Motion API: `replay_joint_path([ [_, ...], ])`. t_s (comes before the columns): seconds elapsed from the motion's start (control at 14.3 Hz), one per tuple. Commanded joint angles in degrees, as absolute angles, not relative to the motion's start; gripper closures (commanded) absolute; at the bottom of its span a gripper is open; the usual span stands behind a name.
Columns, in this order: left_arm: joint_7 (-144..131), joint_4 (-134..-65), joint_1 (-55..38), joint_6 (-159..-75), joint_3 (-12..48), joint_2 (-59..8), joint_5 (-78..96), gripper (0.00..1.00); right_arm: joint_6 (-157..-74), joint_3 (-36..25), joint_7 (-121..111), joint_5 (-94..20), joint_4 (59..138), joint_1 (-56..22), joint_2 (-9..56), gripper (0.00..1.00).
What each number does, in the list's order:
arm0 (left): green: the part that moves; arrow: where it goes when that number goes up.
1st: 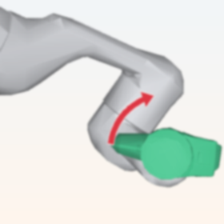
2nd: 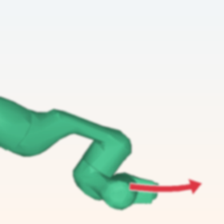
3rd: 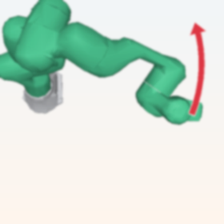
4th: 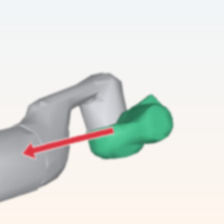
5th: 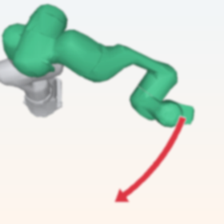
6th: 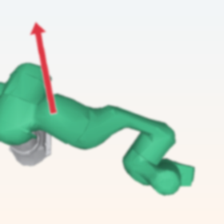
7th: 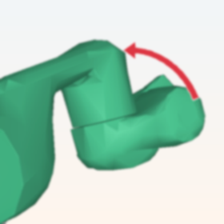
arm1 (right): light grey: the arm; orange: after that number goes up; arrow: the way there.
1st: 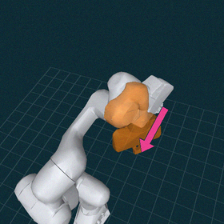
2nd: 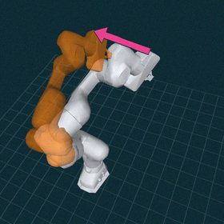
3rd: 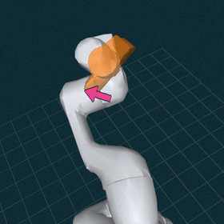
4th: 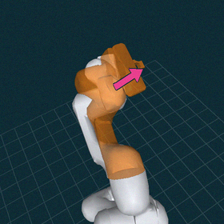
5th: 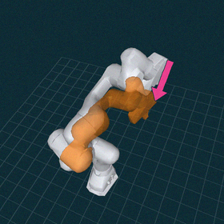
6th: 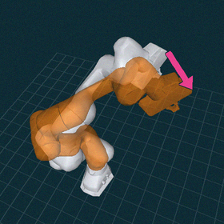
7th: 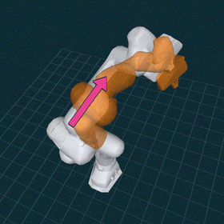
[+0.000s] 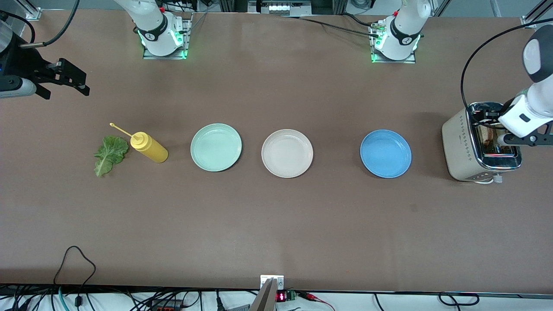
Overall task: Make sandwich in beige plate with both arms
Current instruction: 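Reach the left gripper down to the bread slice in the toaster, then grasp the bread slice with the left gripper and lift it out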
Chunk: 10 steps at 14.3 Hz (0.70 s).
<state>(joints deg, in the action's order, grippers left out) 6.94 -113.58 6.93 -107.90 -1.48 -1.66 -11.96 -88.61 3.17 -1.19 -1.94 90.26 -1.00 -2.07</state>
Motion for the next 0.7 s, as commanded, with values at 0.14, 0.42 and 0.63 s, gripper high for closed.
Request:
replay_joint_path([
  [0.14,8.2,-124.4,10.9,-119.5,-0.9,1.8,-15.7,0.0,-88.4,3.4,-1.1,-1.2,90.6,-1.1,-2.6,0.0],
  [0.42,9.0,-129.7,13.0,-126.6,-0.9,2.4,-15.8,0.07,-88.4,3.4,-1.1,-1.2,90.6,-1.4,-2.6,0.0],
  [0.63,9.5,-130.6,14.0,-127.4,-0.9,1.8,-15.8,0.35,-88.4,3.4,-1.1,-1.2,90.6,-1.4,-2.6,0.0],
])
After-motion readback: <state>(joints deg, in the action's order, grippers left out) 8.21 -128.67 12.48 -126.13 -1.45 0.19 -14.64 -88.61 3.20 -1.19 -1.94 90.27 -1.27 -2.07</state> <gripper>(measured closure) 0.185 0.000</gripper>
